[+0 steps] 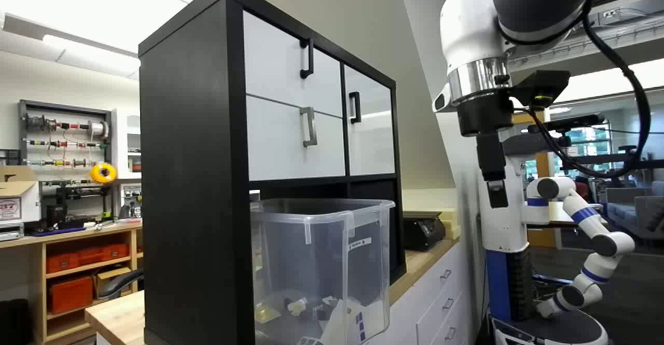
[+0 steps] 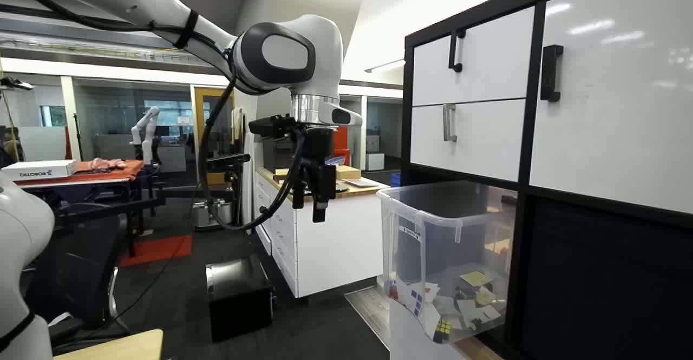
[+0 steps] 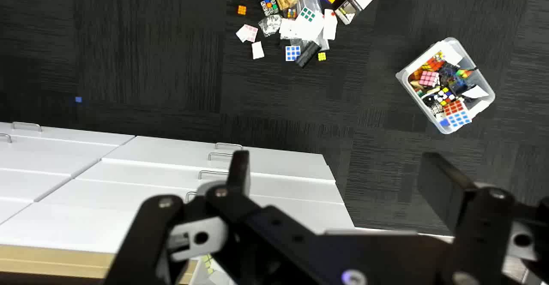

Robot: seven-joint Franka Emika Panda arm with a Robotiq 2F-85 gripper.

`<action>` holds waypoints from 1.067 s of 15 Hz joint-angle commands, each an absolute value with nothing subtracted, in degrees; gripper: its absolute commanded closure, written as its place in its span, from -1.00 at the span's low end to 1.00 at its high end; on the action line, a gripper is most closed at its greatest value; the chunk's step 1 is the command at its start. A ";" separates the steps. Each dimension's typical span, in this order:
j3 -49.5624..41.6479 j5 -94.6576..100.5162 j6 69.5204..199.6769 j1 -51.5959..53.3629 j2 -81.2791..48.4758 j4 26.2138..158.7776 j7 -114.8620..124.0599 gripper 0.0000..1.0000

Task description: Push the clear storage bin under the cabinet

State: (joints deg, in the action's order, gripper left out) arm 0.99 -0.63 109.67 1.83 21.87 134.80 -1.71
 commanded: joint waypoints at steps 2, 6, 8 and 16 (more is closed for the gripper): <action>1.04 -0.64 109.55 1.80 21.85 134.70 -1.70 -1.00; 1.04 -0.64 109.55 1.80 21.85 134.70 -1.70 -1.00; 1.04 -0.64 109.55 1.80 21.85 134.70 -1.70 -1.00; 0.89 -0.98 112.23 1.76 19.86 135.24 -1.72 -1.00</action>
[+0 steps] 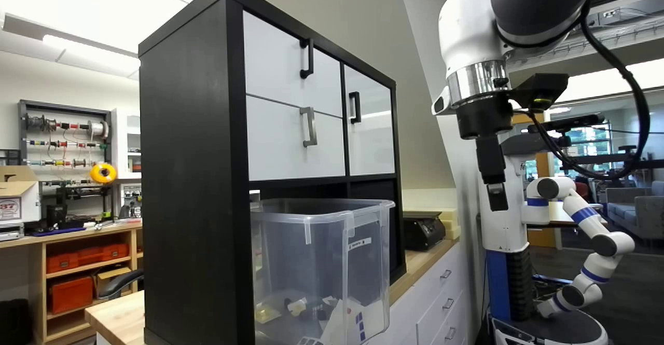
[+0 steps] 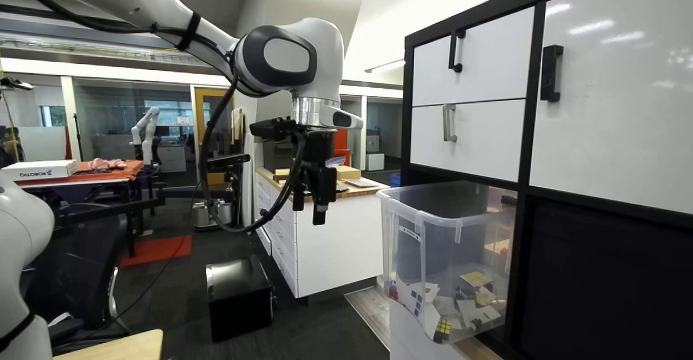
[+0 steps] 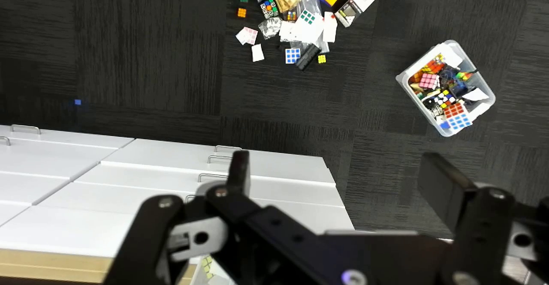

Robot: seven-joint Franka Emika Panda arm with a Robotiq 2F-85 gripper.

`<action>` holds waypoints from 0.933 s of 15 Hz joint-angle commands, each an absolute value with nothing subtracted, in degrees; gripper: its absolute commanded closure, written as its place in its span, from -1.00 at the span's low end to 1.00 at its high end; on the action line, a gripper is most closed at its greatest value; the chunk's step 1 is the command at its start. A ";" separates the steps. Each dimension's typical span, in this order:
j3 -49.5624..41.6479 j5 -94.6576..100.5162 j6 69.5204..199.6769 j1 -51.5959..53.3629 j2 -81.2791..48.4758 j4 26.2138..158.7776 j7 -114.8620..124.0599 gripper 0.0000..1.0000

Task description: Push the clear storage bin under the cabinet

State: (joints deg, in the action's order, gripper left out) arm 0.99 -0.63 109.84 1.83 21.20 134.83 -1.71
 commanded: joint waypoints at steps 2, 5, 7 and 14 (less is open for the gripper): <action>0.74 -1.16 114.89 1.81 18.57 135.65 -2.28 -1.00; 0.54 -1.10 120.65 1.63 16.13 136.09 -2.53 -1.00; 0.46 -0.85 126.71 1.30 14.50 136.75 -1.72 -1.00; -0.44 -1.36 146.99 0.59 9.75 138.88 -0.69 -1.00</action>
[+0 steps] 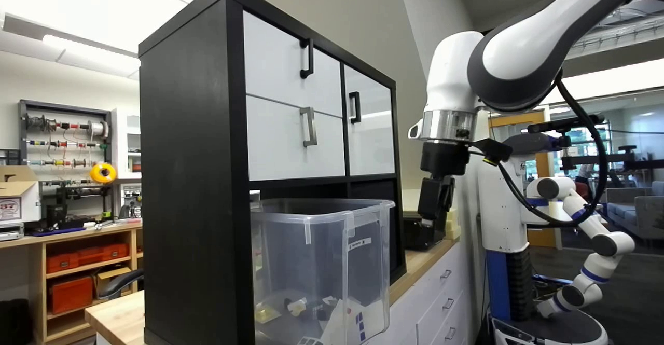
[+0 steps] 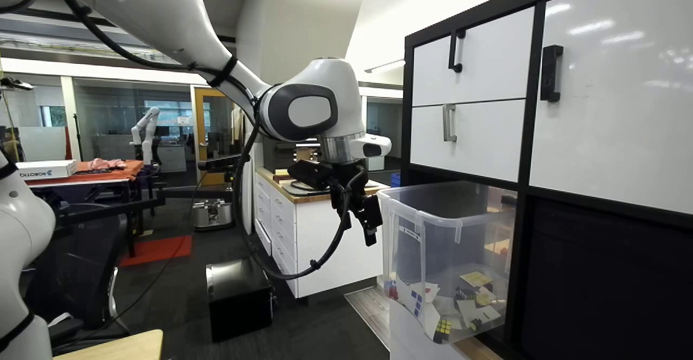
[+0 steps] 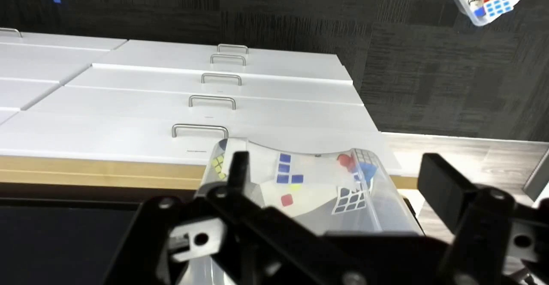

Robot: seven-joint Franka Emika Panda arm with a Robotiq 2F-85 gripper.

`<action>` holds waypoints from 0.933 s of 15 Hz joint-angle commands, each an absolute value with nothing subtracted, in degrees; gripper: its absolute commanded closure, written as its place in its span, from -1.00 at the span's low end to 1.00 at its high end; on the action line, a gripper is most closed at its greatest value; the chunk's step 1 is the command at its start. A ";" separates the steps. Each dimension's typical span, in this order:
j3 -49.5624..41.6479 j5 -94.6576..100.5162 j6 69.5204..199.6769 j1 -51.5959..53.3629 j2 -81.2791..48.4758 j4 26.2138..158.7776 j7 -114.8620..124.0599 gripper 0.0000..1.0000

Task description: Push the clear storage bin under the cabinet

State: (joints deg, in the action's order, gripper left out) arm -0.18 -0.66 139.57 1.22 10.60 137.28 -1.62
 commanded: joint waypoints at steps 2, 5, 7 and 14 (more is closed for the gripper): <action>-0.57 -1.28 152.40 0.38 8.33 139.45 0.45 -1.00; -0.49 -1.10 158.64 -0.07 5.96 139.66 1.95 -1.00; -0.43 -1.16 161.49 -0.08 4.41 139.44 3.02 -1.00; 0.02 -1.63 167.21 0.47 -0.36 137.66 5.52 -1.00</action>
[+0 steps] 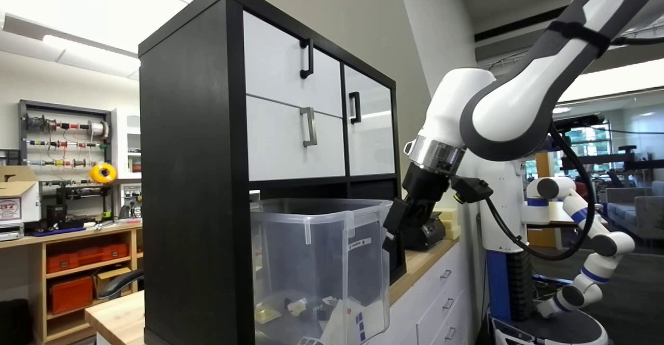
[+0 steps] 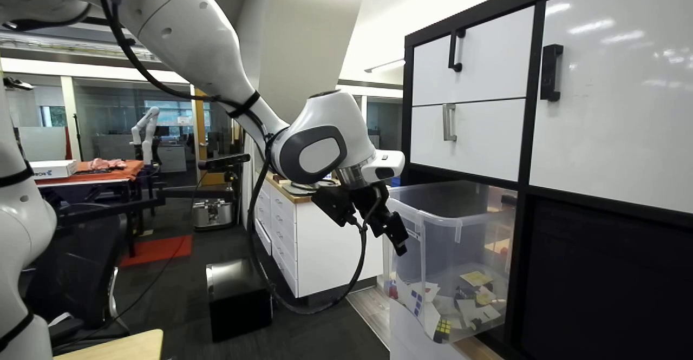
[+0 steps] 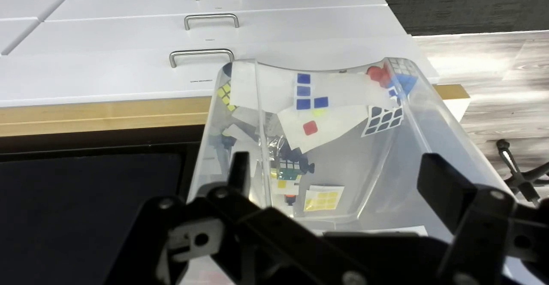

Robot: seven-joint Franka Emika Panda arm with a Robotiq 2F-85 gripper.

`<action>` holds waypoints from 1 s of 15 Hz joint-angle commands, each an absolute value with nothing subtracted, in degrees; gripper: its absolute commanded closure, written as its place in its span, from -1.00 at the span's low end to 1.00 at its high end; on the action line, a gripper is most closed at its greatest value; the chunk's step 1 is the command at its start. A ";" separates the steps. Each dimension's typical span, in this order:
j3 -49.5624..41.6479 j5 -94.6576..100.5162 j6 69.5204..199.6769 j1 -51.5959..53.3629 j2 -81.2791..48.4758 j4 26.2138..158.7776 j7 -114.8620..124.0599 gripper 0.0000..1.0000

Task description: Push the clear storage bin under the cabinet

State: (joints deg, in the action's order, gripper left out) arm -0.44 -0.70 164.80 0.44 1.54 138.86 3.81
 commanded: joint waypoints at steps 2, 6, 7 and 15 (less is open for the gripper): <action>0.17 -1.59 168.20 0.64 -1.51 137.03 5.99 -1.00; 0.76 -2.46 168.48 1.14 -3.80 134.80 6.14 -0.20; 0.98 -2.74 168.37 1.23 -4.29 134.24 6.05 -0.08; 1.19 -0.28 168.82 2.66 -10.99 126.28 7.92 0.87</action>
State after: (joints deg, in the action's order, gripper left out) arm 1.63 -1.56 167.47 1.88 -7.69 130.09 5.74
